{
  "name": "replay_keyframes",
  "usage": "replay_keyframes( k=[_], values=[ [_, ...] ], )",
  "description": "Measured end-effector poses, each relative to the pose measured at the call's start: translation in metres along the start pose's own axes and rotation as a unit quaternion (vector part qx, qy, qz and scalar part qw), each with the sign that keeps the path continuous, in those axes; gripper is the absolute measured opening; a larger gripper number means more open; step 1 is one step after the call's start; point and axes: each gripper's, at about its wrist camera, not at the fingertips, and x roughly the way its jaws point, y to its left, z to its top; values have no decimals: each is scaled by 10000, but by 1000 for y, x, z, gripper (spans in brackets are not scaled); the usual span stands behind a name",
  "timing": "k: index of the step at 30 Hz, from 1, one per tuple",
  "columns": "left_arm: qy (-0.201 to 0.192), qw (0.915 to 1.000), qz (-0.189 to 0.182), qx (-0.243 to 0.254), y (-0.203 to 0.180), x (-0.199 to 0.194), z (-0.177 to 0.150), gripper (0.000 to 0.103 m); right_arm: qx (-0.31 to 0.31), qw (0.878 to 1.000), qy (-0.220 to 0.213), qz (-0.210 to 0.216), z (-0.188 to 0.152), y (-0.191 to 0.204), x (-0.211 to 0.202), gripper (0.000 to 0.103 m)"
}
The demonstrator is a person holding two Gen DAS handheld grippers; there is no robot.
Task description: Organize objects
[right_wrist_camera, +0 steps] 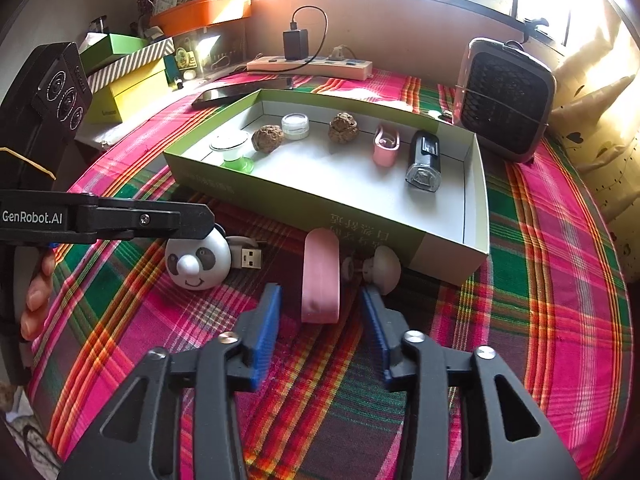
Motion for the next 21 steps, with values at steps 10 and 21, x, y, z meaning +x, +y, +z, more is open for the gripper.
replay_keyframes(
  k=[10,21],
  values=[
    [237,9977,-291,563,-26,-7,-19,33,-13,9993,-126,-357,-5,2,-16,51],
    [337,9910,-932,898,-60,3,-20,33,292,9988,-135,-380,-20,-6,-26,51]
  ],
)
